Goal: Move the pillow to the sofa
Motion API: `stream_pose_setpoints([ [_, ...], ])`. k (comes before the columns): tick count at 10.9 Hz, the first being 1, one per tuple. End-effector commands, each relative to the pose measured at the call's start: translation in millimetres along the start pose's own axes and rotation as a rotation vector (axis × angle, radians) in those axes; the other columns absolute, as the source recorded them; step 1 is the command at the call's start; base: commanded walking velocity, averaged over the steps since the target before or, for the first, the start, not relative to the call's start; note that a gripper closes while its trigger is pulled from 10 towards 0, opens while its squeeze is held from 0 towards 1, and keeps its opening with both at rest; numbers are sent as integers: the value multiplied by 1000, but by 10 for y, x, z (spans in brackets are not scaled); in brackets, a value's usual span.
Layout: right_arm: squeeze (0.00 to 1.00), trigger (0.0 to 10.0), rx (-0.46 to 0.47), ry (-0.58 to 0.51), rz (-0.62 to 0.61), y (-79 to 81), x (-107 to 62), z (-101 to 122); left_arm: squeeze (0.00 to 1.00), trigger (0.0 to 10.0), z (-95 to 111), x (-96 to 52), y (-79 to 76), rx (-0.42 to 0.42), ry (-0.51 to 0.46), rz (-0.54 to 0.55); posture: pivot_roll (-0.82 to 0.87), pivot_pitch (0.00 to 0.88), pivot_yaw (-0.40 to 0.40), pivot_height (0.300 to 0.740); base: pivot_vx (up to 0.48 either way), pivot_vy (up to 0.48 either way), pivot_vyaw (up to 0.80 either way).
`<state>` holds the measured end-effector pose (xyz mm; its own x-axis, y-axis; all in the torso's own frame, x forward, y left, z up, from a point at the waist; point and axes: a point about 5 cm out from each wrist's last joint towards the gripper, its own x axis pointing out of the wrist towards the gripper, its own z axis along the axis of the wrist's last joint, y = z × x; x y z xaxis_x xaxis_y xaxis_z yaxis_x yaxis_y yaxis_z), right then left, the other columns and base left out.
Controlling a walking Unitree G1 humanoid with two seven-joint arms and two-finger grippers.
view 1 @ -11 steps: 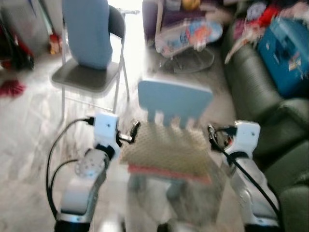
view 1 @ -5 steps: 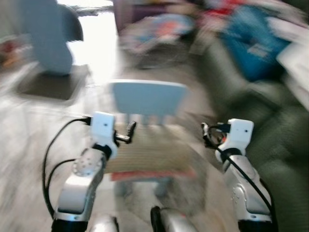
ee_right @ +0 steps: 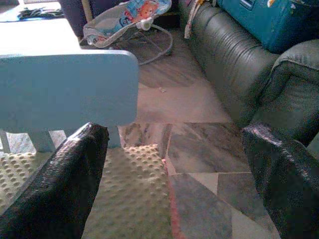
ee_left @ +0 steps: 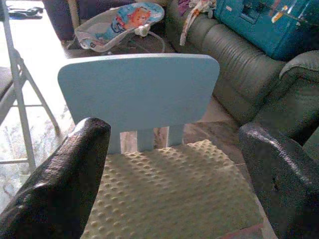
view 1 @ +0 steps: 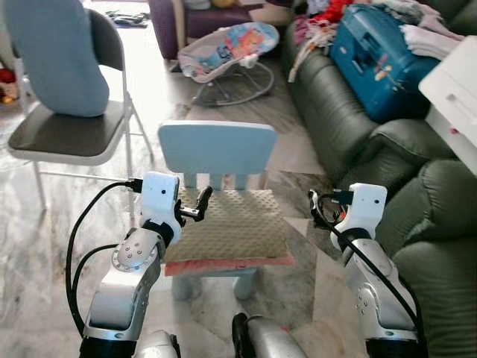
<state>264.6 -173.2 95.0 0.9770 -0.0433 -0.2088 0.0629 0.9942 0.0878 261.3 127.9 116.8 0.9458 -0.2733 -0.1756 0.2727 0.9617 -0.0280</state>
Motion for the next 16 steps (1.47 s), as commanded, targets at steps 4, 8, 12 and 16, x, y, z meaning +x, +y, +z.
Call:
stream_pose_setpoints([
  [4,0,10000,-5,20,-11,-22,21,-22,0,10000,29,15,-5,-3,-9,3,-57,121,-79,740,0,-224,0],
  [8,0,10000,-6,28,8,-18,-36,-40,0,10000,-35,-45,127,40,9,81,-59,131,-82,740,0,0,0],
  [12,0,10000,-6,31,23,-1,-29,-37,0,10000,-28,-57,236,39,7,155,-53,129,-83,740,0,75,0],
  [16,0,10000,4,13,34,0,-28,-10,0,10000,-50,-57,188,65,12,134,-51,116,-82,740,0,77,0],
])
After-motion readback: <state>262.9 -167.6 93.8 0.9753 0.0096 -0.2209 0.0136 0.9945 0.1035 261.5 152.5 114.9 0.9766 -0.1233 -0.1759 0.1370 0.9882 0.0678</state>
